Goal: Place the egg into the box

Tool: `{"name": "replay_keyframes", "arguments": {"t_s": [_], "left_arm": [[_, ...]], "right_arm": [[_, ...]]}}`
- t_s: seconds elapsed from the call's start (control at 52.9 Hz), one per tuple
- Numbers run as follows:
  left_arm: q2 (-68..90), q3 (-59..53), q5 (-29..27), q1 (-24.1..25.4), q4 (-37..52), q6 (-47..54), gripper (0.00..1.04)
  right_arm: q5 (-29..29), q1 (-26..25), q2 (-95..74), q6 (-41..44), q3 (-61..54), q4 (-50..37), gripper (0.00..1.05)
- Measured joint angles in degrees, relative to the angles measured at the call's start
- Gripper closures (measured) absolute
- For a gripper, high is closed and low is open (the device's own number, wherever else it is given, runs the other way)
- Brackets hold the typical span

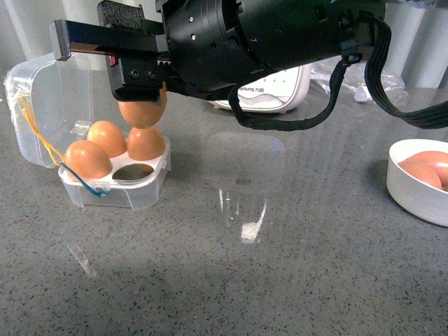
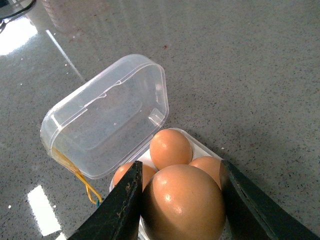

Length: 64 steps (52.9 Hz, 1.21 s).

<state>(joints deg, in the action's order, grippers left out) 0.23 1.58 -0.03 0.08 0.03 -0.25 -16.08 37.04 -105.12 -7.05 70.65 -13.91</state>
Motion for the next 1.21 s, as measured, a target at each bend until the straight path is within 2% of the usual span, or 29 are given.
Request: {"name": "replay_keyframes", "arguments": {"t_s": [0.68,0.888,0.982,1.058,1.096,1.209], "left_arm": [[0.0,0.0,0.0,0.0,0.0,0.02,0.07],[0.0,0.0,0.0,0.0,0.0,0.02,0.07],[0.0,0.0,0.0,0.0,0.0,0.0,0.07],[0.0,0.0,0.0,0.0,0.0,0.02,0.07],[0.0,0.0,0.0,0.0,0.0,0.0,0.07],[-0.02,0.0,0.0,0.0,0.0,0.0,0.07]], "right_arm": [[0.11,1.22,-4.35,0.31,1.33,1.9,0.65],[0.04,1.14,-4.61,-1.31,1.49,1.25,0.38],[0.0,0.96,-4.55,-2.38,1.44,0.09,0.18],[0.07,0.66,-3.98,-2.73,0.87,-0.66,0.08],[0.04,0.44,-3.43,-3.15,0.31,-0.98,0.05],[0.63,-0.83,0.81,-4.17,-3.65,-3.52,0.07]]}}
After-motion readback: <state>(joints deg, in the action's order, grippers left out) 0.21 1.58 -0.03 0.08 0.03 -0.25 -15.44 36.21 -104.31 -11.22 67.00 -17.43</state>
